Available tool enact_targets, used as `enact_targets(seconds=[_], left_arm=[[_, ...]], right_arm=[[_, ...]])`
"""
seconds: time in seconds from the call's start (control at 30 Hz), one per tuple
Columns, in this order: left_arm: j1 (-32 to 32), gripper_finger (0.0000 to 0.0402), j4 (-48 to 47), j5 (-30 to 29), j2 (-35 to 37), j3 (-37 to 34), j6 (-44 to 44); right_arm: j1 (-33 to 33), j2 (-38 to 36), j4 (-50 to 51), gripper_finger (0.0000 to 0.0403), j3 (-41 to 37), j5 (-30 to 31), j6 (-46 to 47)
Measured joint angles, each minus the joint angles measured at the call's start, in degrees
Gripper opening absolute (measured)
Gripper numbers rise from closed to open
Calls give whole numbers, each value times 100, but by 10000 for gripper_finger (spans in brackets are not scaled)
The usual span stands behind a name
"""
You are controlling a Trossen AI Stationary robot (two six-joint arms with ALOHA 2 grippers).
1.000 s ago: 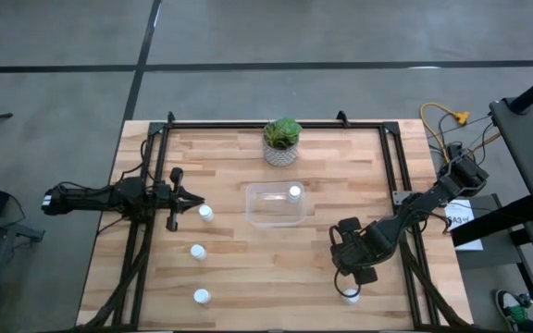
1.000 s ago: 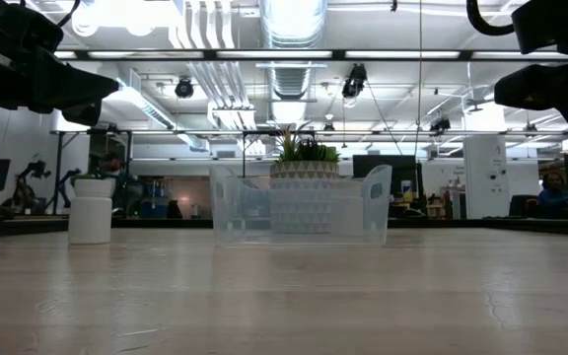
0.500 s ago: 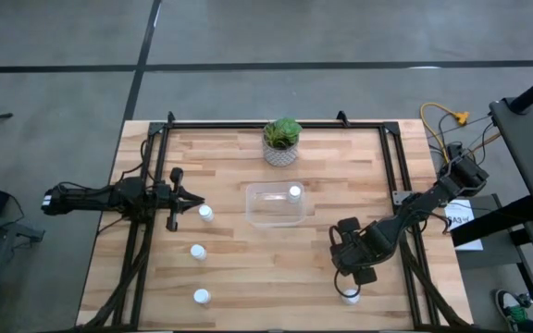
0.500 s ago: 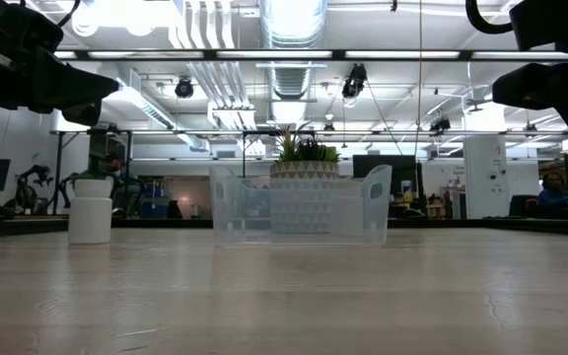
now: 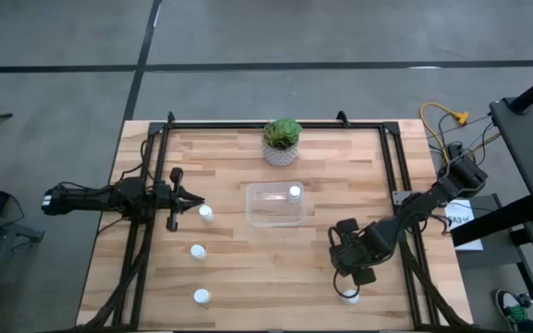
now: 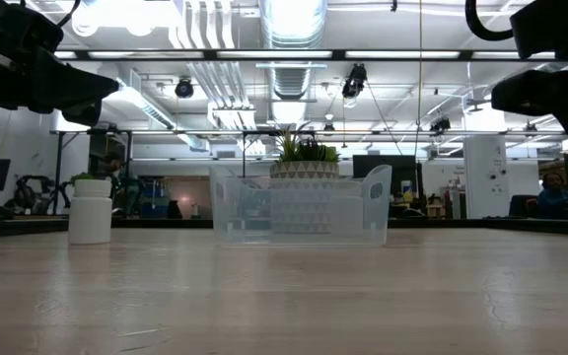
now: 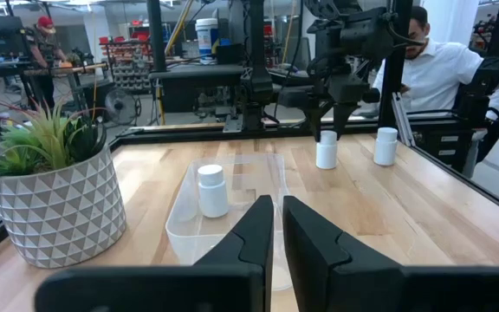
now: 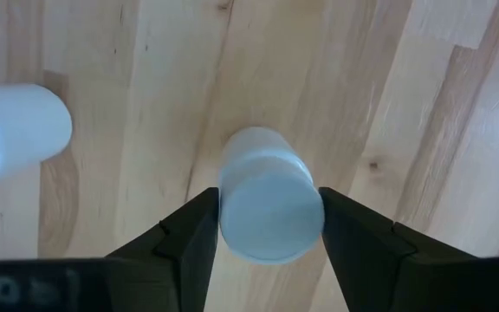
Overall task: Pick and place pill bottles into a basket
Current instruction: Put the white medicine bottle into the transparent bin
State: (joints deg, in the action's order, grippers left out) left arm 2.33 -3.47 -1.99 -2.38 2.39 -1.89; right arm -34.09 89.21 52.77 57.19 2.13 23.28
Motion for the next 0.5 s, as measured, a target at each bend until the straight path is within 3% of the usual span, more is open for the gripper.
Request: enact_targets(seconds=[0.5], left_arm=[[-1,12,1,0,0,0,0]], right_arm=[[-2,3,-126,178,0,-2,-75]])
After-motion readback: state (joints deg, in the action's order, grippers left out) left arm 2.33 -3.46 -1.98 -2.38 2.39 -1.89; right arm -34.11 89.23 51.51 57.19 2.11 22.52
